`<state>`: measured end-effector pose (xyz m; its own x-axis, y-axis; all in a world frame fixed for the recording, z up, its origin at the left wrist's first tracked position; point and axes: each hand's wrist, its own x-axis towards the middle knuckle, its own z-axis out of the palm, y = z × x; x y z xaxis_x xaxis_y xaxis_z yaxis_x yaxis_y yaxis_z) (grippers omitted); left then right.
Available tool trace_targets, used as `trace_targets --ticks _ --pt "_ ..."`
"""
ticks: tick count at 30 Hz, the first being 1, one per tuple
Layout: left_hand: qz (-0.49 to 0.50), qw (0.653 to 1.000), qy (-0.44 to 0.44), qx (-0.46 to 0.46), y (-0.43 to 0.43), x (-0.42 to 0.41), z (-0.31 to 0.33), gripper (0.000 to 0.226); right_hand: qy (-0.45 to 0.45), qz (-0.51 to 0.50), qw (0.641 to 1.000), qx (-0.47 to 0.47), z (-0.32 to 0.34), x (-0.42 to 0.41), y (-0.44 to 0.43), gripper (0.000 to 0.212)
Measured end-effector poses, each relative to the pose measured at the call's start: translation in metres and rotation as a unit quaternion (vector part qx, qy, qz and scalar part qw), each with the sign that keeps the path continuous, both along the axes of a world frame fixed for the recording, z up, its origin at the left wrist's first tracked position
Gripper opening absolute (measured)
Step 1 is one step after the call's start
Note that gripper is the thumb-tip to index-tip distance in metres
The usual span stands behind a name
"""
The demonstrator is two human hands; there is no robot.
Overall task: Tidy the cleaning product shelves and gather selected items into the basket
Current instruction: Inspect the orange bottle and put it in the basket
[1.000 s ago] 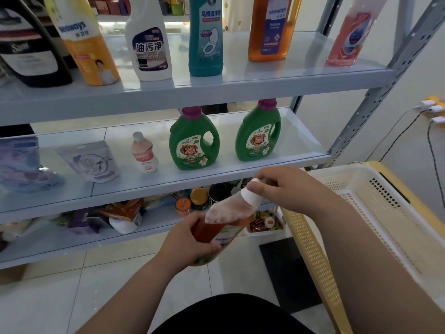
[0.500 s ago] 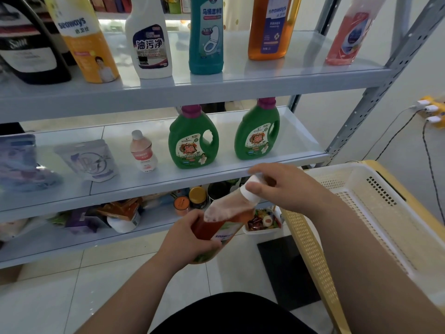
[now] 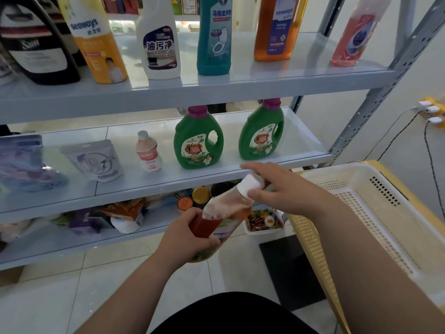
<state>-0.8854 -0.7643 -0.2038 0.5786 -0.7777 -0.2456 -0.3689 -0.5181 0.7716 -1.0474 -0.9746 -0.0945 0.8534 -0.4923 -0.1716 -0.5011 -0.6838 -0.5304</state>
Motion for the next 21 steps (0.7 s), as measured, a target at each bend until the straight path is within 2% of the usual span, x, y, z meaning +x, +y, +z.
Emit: trace_targets --ticks 2,4,7,10,12,14,16,18,21 --pt "-0.004 1.000 -0.001 -0.002 0.003 0.002 0.002 0.065 0.011 -0.003 0.998 -0.056 -0.003 0.004 0.003 0.027" --pt "-0.013 1.000 -0.007 -0.002 0.005 0.005 0.002 0.065 0.010 -0.030 0.995 -0.097 -0.004 0.009 0.007 0.037" --pt "-0.013 1.000 -0.006 0.001 0.010 0.011 0.001 0.065 -0.002 -0.004 0.998 -0.062 -0.007 0.014 0.016 0.033" --pt "-0.028 1.000 -0.012 0.000 0.015 0.017 -0.001 0.065 0.034 -0.027 0.985 -0.169 -0.007 0.023 0.021 0.053" --pt "-0.037 0.999 -0.013 -0.002 0.019 0.021 -0.002 0.063 0.028 -0.027 0.995 -0.096 -0.009 0.024 0.023 0.057" --pt "-0.037 0.999 -0.007 -0.005 0.024 0.024 -0.001 0.062 0.012 -0.006 1.000 0.006 -0.008 0.024 0.028 0.043" --pt "-0.041 0.999 -0.007 -0.006 0.028 0.028 -0.002 0.064 0.028 -0.010 0.997 -0.064 -0.010 0.029 0.032 0.035" --pt "-0.046 0.999 -0.008 -0.006 0.031 0.033 -0.005 0.064 0.047 -0.023 0.986 -0.157 -0.012 0.035 0.038 0.049" --pt "-0.042 0.999 -0.001 -0.002 0.038 0.040 -0.005 0.062 -0.016 -0.011 0.995 -0.093 -0.016 0.037 0.050 0.041"
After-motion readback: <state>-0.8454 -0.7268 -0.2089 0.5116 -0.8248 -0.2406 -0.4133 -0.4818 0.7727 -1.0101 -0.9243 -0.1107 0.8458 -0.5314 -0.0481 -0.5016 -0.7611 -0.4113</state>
